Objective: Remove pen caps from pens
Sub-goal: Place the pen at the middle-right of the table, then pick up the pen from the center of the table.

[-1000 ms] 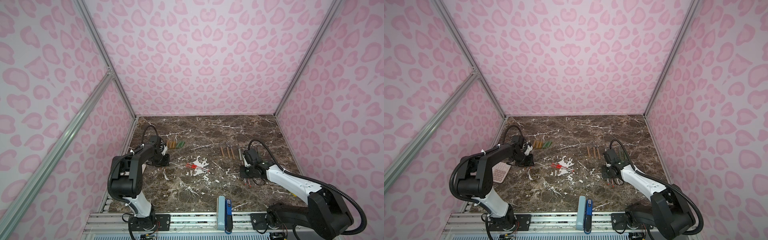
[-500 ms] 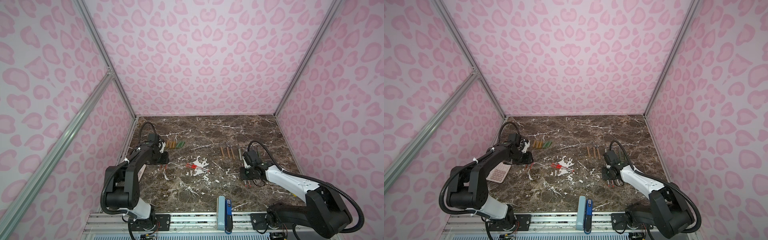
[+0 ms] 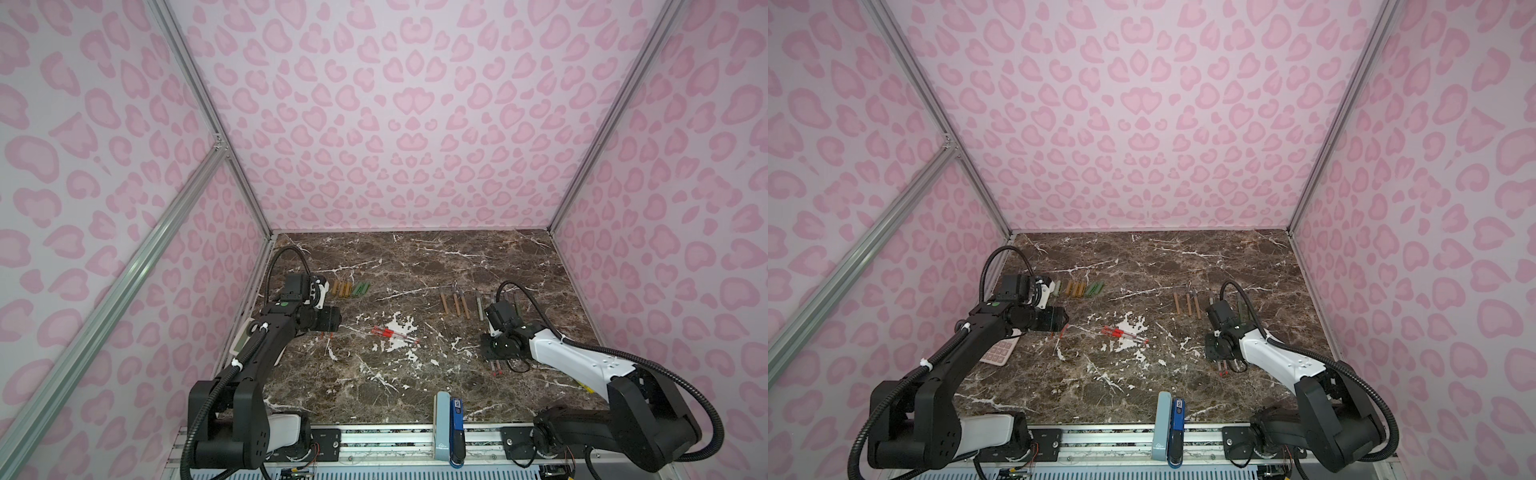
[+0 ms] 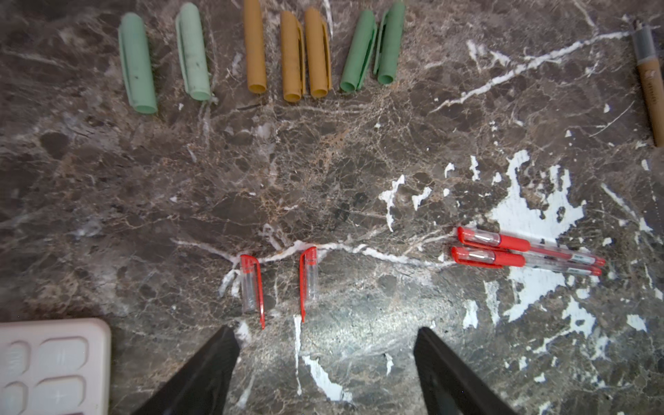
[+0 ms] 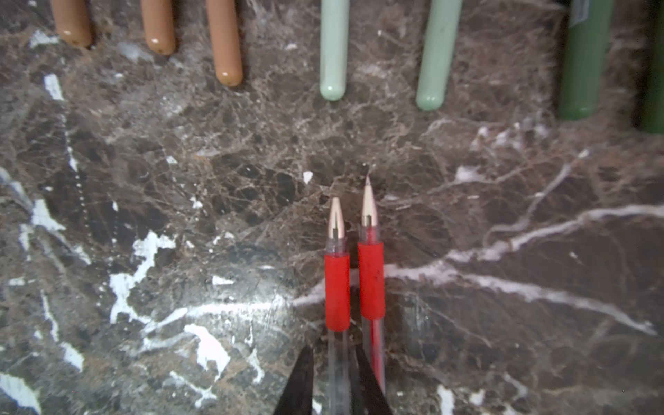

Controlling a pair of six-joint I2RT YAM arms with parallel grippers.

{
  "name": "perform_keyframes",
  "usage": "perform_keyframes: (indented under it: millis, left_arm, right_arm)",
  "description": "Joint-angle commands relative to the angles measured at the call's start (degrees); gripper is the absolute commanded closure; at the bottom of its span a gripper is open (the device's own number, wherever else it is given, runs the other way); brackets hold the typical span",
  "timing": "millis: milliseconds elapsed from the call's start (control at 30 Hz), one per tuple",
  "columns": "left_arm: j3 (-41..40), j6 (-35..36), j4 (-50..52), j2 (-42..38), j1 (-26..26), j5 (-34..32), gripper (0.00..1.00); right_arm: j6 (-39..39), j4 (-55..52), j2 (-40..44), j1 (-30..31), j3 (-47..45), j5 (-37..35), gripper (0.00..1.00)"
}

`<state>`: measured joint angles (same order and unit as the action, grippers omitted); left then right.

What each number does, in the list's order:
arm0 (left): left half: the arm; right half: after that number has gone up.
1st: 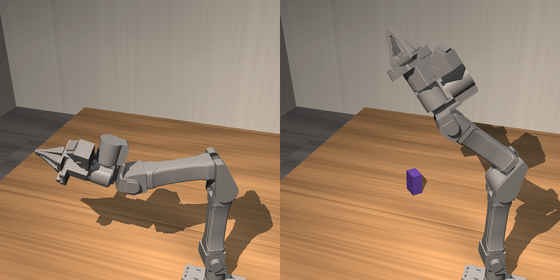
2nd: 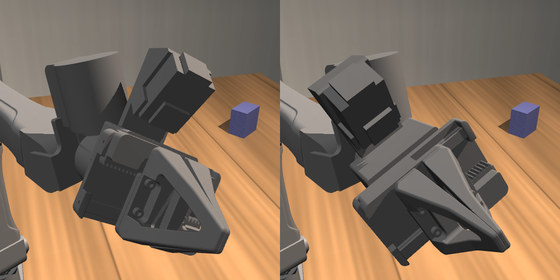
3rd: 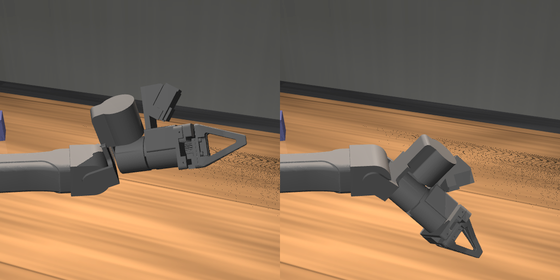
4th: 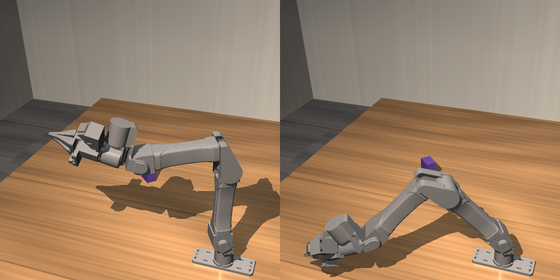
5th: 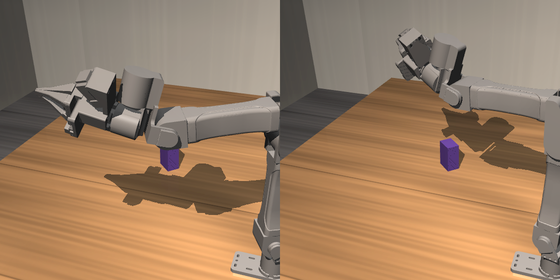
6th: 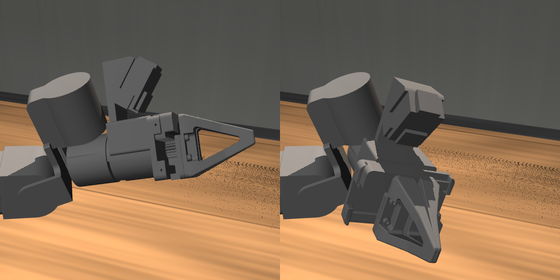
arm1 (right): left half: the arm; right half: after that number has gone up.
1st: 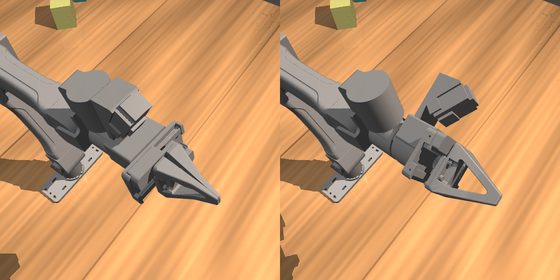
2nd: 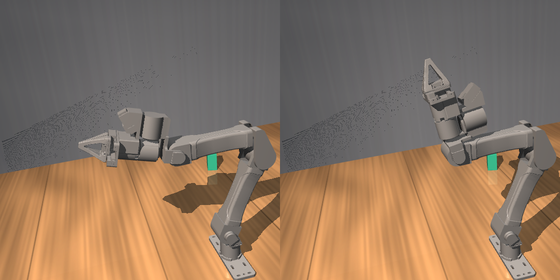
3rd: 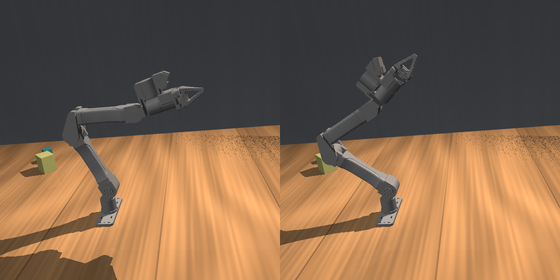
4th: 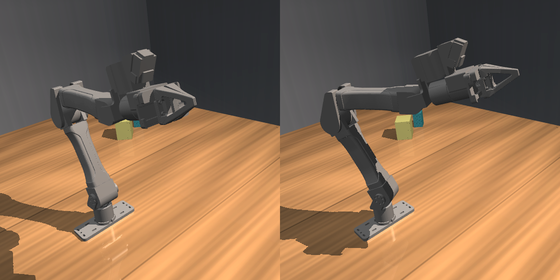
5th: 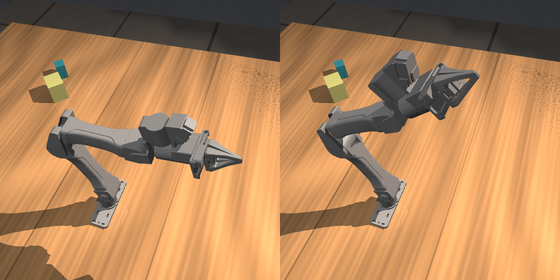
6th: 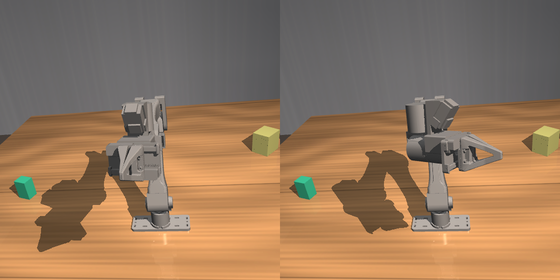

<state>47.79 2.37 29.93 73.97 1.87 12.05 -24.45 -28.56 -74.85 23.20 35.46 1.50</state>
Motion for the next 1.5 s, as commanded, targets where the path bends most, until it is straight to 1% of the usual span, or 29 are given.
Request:
perform_keyframes:
  millis: [0, 100, 267, 367, 467, 533, 633, 767, 900, 1033, 1133, 1267, 1400, 1467]
  left_arm:
    - [-0.6, 0.7, -2.8, -1.1, -0.6, 1.4, 0.15]
    - [0.0, 0.1, -1.8, -1.3, -1.4, 1.5, 0.14]
    - [-1.5, -0.2, -4.2, -3.0, -3.0, 2.6, 0.12]
    - [-1.3, -0.6, -3.6, -3.8, -3.8, 2.9, 0.12]
    - [-2.8, -0.5, -5.4, -5.7, -4.5, 3.7, 0.10]
    - [-3.6, -0.4, -6.0, -6.7, -5.0, 4.5, 0.10]
    - [-4.1, -1.0, -5.8, -8.9, -6.0, 5.4, 0.08]
    - [-6.4, -0.9, -8.1, -11.5, -7.1, 6.7, 0.06]
    - [-5.7, -1.0, -7.1, -12.8, -8.1, 6.7, 0.04]
    - [-6.5, -0.5, -8.1, -13.6, -8.3, 6.8, 0.03]
    - [-5.8, -0.8, -7.2, -13.6, -8.6, 6.9, 0.03]
    - [-6.3, -0.7, -8.2, -13.8, -8.9, 7.2, 0.03]
    - [-5.1, -1.2, -6.5, -13.8, -8.9, 7.3, 0.03]
    - [-5.4, -1.1, -7.0, -14.1, -9.0, 7.5, 0.03]
  right_arm:
    - [-0.4, 0.1, -0.1, 0.0, 0.3, -1.4, 0.77]
    - [-0.7, -1.9, 0.1, 0.1, 1.9, -0.6, 0.76]
    - [-0.2, -2.2, 3.0, 1.1, 4.8, 1.2, 0.74]
    - [0.0, -1.9, 3.0, 3.2, 7.6, 2.3, 0.68]
    - [2.2, 0.6, 0.9, 7.0, 10.3, 2.5, 0.60]
    - [3.5, 1.8, -2.1, 9.4, 12.7, 2.4, 0.55]
    - [5.5, 1.4, -7.5, 13.0, 17.7, 3.0, 0.53]
    - [10.5, 2.6, -14.5, 17.3, 23.5, 2.5, 0.52]
    - [15.1, 1.9, -21.7, 20.2, 29.8, 3.1, 0.53]
    - [20.5, 0.7, -27.6, 22.0, 35.3, 3.6, 0.55]
    - [23.6, -0.6, -31.4, 23.0, 39.3, 6.0, 0.55]
    - [27.6, -1.0, -35.6, 23.5, 43.0, 7.5, 0.56]
    - [29.9, -4.7, -40.2, 24.1, 47.7, 6.9, 0.58]
    - [30.5, -5.2, -41.6, 24.4, 48.4, 7.0, 0.58]
